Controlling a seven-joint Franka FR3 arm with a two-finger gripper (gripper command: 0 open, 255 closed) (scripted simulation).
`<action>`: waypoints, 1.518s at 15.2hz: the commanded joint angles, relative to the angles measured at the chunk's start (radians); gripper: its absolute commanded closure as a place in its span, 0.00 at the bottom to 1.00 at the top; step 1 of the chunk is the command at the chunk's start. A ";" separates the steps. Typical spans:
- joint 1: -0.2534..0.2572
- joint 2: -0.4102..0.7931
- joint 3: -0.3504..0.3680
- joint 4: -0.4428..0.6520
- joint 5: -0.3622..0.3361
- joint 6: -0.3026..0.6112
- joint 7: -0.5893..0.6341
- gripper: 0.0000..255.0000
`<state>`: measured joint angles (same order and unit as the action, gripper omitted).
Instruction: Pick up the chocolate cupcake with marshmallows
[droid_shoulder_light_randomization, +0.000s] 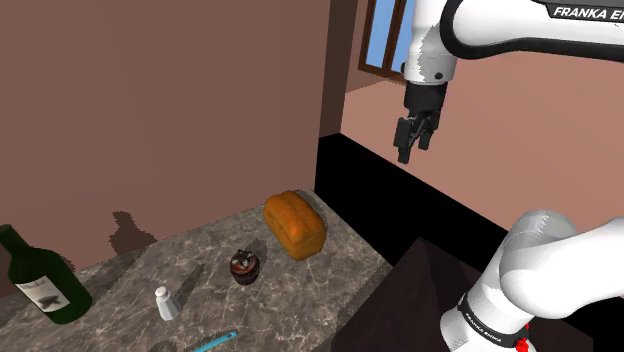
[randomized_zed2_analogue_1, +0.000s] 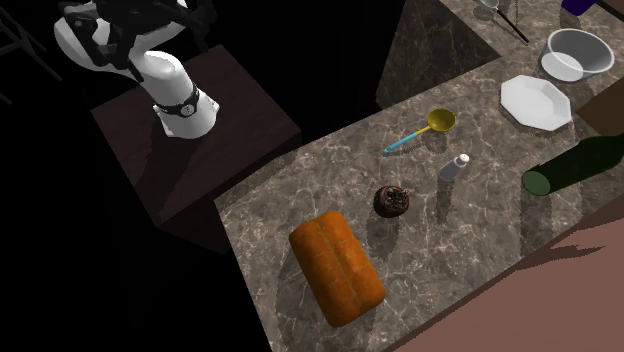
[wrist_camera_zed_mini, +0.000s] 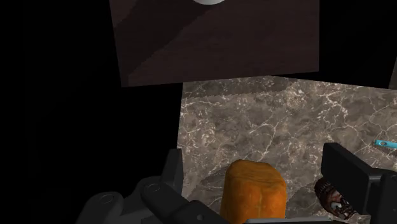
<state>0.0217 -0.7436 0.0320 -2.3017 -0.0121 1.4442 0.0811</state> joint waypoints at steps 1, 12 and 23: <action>0.000 0.000 0.000 0.000 0.000 0.000 0.000 0.00; 0.084 0.331 -0.031 0.010 -0.016 0.326 -0.255 0.00; 0.154 0.704 -0.009 0.157 -0.006 0.557 -0.485 0.00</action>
<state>0.1699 -0.0757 0.0189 -2.1633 -0.0189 1.9823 -0.3826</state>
